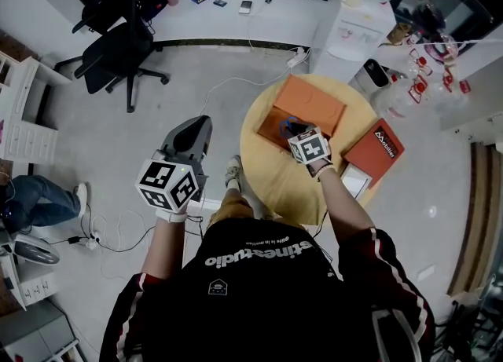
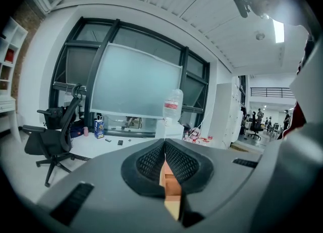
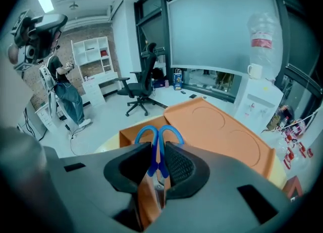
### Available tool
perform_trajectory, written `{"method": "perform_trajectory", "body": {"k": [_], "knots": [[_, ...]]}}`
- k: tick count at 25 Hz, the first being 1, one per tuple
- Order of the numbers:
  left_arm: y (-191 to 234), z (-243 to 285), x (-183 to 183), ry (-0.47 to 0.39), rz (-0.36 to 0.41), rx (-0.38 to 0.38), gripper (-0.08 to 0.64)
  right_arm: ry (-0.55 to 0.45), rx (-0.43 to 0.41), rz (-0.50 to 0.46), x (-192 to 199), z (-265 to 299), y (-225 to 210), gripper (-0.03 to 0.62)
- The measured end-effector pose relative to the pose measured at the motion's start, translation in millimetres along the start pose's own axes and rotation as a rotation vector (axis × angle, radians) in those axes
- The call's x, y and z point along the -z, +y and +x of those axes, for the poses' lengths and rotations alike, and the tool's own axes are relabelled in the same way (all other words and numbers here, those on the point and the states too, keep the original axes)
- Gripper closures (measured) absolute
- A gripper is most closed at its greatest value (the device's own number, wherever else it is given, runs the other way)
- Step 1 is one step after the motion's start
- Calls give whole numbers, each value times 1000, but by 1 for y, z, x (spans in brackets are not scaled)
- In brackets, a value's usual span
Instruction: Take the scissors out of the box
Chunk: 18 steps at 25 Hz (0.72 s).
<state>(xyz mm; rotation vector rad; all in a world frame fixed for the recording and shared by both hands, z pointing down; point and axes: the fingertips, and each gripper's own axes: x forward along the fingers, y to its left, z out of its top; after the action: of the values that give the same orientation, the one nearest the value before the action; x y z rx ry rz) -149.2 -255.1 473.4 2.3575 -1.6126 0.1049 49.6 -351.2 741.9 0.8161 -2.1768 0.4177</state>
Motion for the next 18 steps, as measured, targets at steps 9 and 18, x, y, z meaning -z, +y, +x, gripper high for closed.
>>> {"method": "perform_trajectory", "body": {"k": [9,18], "knots": [[-22,-10,-10,-19,32,19,541,-148,19,-16,-27,-43,2,482],[-45,-13,-15,-34,59,41,541,-269,57,-4,-48,-94,0,482]]}}
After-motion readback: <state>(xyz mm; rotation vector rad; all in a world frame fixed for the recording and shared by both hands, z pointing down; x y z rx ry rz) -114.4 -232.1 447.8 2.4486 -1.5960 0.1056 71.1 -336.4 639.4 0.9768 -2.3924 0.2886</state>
